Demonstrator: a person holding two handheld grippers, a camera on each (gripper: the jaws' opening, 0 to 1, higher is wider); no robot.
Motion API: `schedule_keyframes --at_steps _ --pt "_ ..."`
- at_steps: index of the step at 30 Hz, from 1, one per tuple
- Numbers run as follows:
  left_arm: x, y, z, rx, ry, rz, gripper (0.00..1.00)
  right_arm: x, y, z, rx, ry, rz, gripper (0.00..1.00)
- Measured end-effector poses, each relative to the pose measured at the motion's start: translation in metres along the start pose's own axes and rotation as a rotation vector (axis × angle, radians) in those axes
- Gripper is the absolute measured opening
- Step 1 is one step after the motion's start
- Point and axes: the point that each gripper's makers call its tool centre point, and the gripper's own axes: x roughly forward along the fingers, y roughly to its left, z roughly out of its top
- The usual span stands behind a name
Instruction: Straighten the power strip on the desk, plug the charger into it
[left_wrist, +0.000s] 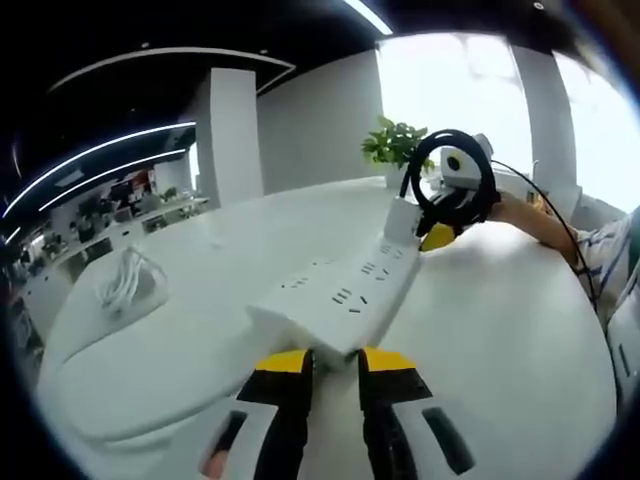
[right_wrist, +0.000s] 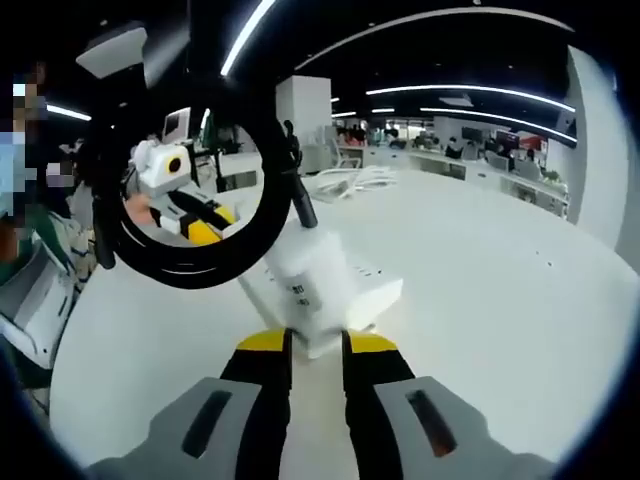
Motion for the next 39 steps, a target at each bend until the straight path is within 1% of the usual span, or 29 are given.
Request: schedule_keyframes --at_steps 10,14,22,28,39 --pt "0.001 0.004 0.0 -0.005 -0.004 0.01 0.16 0.004 -0.001 0.0 0.014 -0.007 -0.012 0.19" --pt "0.001 0.006 0.0 0.004 -0.004 0.017 0.15 0.006 -0.003 0.0 -0.001 0.0 -0.025 0.19" --pt "0.002 0.014 0.001 0.005 -0.005 0.039 0.13 0.01 -0.006 0.001 0.015 -0.011 -0.051 0.19" --pt "0.003 0.018 0.001 0.008 -0.005 0.051 0.12 0.013 -0.006 0.002 0.001 -0.008 -0.079 0.19" --pt "0.004 0.024 0.001 -0.004 -0.009 0.073 0.1 0.017 -0.011 0.004 0.023 -0.016 -0.103 0.18"
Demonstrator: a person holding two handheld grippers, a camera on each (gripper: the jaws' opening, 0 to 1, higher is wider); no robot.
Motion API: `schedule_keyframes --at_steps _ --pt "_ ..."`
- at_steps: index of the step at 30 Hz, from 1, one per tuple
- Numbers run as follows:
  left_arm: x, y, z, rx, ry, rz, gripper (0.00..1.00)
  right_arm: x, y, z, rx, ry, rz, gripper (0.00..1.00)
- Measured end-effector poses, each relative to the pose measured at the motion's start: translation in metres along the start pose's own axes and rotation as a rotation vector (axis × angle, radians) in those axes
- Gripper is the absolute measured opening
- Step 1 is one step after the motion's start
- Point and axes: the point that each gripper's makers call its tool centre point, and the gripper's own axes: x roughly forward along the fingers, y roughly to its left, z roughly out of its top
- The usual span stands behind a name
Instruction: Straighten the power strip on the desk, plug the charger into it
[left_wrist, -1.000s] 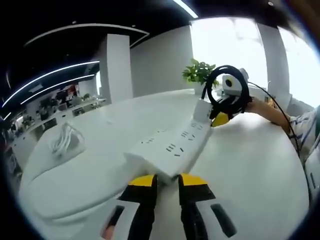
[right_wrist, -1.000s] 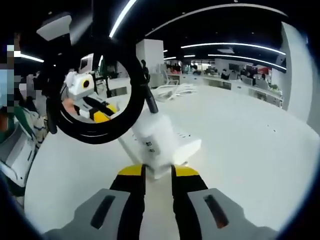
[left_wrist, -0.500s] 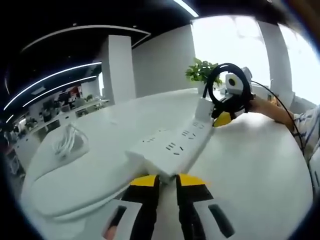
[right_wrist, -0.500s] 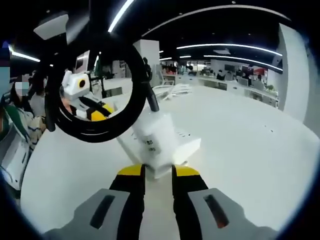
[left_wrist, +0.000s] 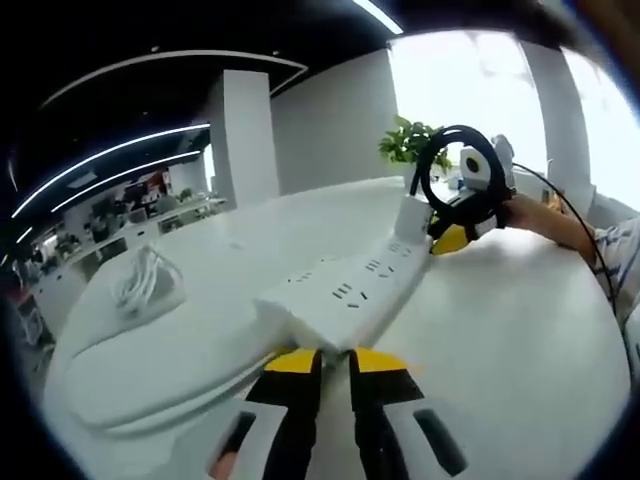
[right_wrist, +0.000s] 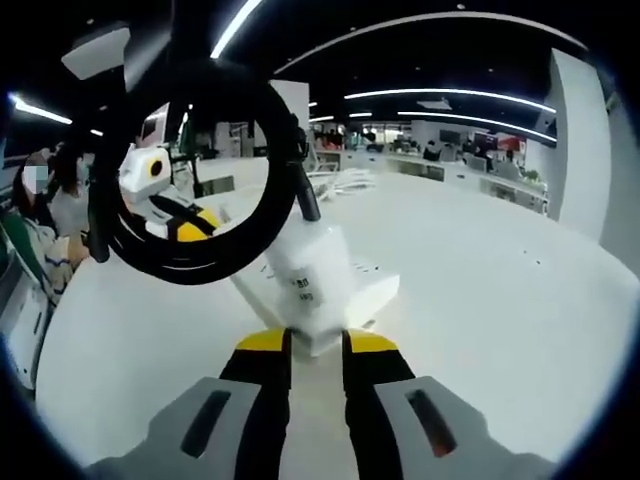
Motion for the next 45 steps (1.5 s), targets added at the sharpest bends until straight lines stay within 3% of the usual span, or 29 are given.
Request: schedule_keyframes --at_steps 21,45 --pt "0.006 0.011 0.002 0.002 -0.003 0.036 0.09 0.008 -0.007 0.003 0.025 -0.011 -0.03 0.18" --pt "0.006 0.011 0.001 -0.016 -0.009 0.044 0.11 0.009 -0.007 0.002 0.035 -0.011 -0.041 0.18"
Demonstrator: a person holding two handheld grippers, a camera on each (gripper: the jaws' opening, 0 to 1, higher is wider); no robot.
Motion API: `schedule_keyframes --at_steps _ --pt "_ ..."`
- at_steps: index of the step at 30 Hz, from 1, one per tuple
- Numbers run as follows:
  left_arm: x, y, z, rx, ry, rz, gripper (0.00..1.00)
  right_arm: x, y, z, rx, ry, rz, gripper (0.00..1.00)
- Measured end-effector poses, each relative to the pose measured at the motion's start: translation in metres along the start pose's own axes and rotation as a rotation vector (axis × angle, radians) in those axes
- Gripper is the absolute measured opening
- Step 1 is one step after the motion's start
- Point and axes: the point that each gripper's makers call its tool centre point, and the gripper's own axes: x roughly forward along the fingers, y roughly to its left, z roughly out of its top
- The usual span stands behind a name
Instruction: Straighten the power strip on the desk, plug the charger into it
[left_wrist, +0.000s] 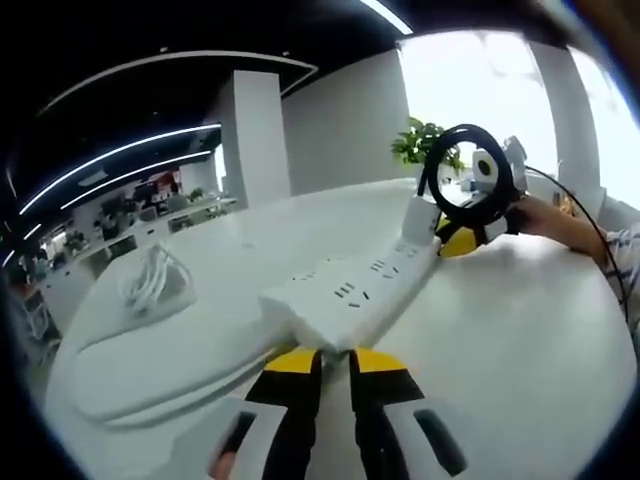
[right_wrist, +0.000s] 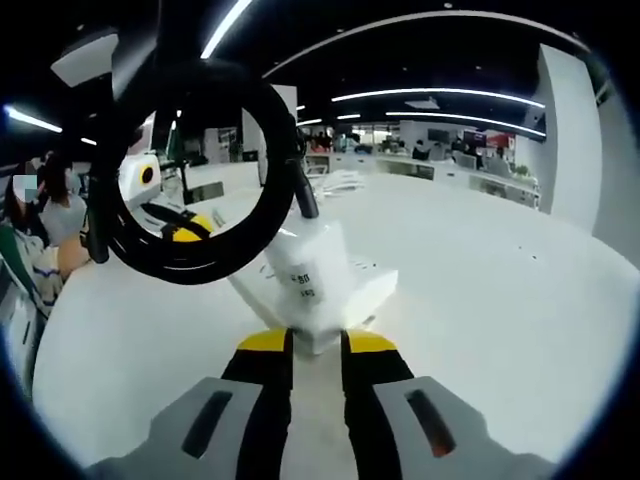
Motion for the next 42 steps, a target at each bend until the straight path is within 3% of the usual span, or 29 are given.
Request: schedule_keyframes --at_steps 7,13,20,33,42 --pt "-0.007 0.004 0.002 0.003 -0.007 0.015 0.11 -0.005 -0.002 0.0 -0.016 0.011 -0.02 0.17" --pt "-0.013 0.007 0.006 -0.013 -0.037 0.028 0.11 -0.016 -0.009 0.006 -0.014 -0.019 -0.048 0.18" --pt "-0.014 0.008 0.001 0.013 -0.022 0.058 0.11 -0.022 -0.015 0.007 0.01 -0.024 -0.073 0.18" --pt "-0.021 0.01 0.01 0.029 -0.045 0.096 0.11 -0.022 -0.005 0.012 0.029 -0.035 -0.041 0.19" --pt "-0.027 0.014 0.011 -0.02 -0.044 0.122 0.13 -0.027 0.002 0.016 0.026 -0.048 -0.027 0.18"
